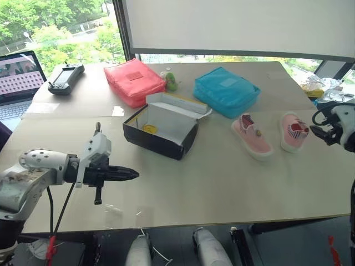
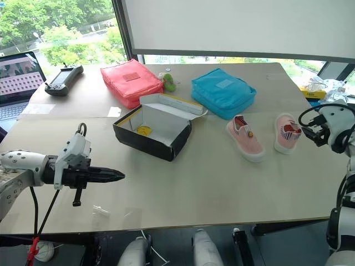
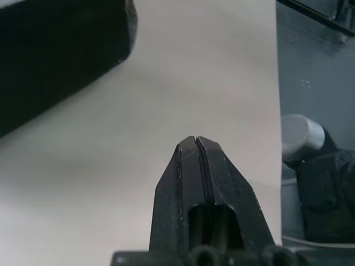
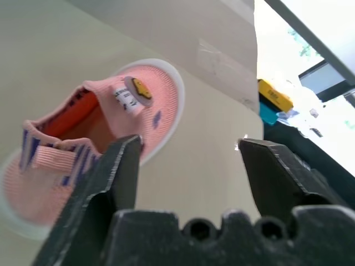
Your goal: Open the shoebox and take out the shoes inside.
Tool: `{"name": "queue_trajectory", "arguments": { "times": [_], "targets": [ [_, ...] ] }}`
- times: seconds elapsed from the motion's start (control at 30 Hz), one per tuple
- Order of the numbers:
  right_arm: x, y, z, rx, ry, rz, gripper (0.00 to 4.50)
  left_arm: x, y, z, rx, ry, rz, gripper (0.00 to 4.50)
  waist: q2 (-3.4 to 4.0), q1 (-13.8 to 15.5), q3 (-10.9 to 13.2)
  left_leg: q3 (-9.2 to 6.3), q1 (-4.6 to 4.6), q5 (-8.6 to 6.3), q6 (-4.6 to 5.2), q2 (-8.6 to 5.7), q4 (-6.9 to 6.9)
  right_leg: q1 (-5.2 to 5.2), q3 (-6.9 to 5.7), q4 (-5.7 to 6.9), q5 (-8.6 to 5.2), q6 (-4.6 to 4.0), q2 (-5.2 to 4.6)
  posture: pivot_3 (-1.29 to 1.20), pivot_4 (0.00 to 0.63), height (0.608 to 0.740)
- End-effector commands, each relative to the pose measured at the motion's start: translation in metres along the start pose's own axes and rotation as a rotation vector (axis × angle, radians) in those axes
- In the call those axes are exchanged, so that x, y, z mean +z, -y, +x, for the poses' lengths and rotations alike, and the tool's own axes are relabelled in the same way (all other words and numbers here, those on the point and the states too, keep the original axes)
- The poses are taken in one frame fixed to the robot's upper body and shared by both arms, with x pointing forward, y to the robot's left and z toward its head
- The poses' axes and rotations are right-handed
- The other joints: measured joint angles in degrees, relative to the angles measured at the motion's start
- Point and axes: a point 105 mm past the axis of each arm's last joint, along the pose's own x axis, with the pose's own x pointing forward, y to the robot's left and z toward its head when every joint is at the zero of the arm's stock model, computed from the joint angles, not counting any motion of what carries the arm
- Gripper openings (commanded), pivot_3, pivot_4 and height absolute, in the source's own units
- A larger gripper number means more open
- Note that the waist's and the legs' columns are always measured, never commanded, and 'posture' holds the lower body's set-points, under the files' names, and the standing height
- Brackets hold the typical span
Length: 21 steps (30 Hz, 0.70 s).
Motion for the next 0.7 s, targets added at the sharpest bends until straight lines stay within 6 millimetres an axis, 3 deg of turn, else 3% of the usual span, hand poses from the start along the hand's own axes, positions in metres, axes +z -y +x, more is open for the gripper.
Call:
{"name": "queue_trajectory", "arguments": {
  "times": [0.03,0.1,0.17,0.23,0.3,0.37,0.5,0.6,0.7],
  "targets": [
    [0.047,-0.002,-0.011,0.076,0.244,0.116,4.42,0.017,-0.023,-0.019,0.208,0.176,0.005,0.00,0.00,-0.2,0.0,-0.01,0.18,-0.01,0.00,0.00,-0.01,0.18,-0.01,-0.01,-0.02,-0.01,0.00,0.00,0.150,0.725],
    [0.056,-0.016,-0.015,0.136,0.335,0.246,4.42,0.016,-0.031,-0.027,0.323,0.248,-0.003,0.00,-0.06,-0.4,0.0,-0.04,0.35,-0.01,0.00,0.02,-0.02,0.34,-0.01,-0.01,-0.03,-0.01,0.02,0.00,0.150,0.725],
    [0.055,-0.027,-0.022,0.116,0.380,0.263,4.42,0.010,-0.045,-0.037,0.510,0.279,-0.008,0.00,-0.10,-0.2,-0.1,-0.09,0.56,-0.01,0.00,0.02,0.00,0.60,-0.03,-0.01,-0.04,0.00,0.04,0.00,0.150,0.725],
    [0.057,-0.051,-0.034,0.205,0.432,0.463,4.42,0.006,-0.055,-0.054,0.698,0.419,-0.074,0.00,-0.11,0.3,-0.1,-0.16,0.77,-0.03,0.02,0.00,-0.01,0.93,-0.09,-0.12,-0.09,0.04,0.03,0.00,0.150,0.725],
    [0.056,-0.080,-0.038,0.227,0.428,0.519,4.42,-0.013,-0.056,-0.060,0.815,0.438,-0.138,0.00,-0.16,1.0,-0.1,-0.18,0.80,-0.04,0.03,-0.01,0.02,1.03,-0.10,-0.16,-0.10,0.07,0.01,0.00,0.150,0.725],
    [0.054,-0.095,-0.040,0.169,0.418,0.523,4.42,-0.023,-0.051,-0.058,0.838,0.425,-0.142,0.00,-0.16,1.1,-0.1,-0.17,0.82,-0.05,0.02,-0.01,0.06,1.05,-0.07,-0.15,-0.09,0.07,0.01,0.00,0.150,0.725],
    [0.041,-0.146,-0.047,0.107,0.357,0.457,4.42,-0.057,-0.043,-0.052,0.976,0.389,-0.186,0.00,-0.32,1.5,-0.4,-0.17,0.84,-0.30,-0.38,-0.04,0.07,1.05,-0.07,-0.26,-0.09,0.03,0.00,0.00,0.150,0.725],
    [0.034,-0.156,-0.052,0.082,0.333,0.454,4.42,-0.069,-0.038,-0.050,1.053,0.383,-0.197,0.00,-0.37,1.6,-0.4,-0.15,0.77,-0.33,-0.43,-0.05,0.08,1.04,-0.06,-0.36,-0.10,0.00,-0.04,0.00,0.150,0.725],
    [0.014,-0.165,-0.051,0.074,0.269,0.425,4.42,-0.077,-0.037,-0.047,1.108,0.397,-0.223,0.00,-0.50,1.6,-0.5,-0.14,0.75,-0.34,-0.44,-0.07,0.09,1.08,-0.06,-0.48,-0.10,-0.02,-0.07,0.00,0.150,0.725]
  ]
}}
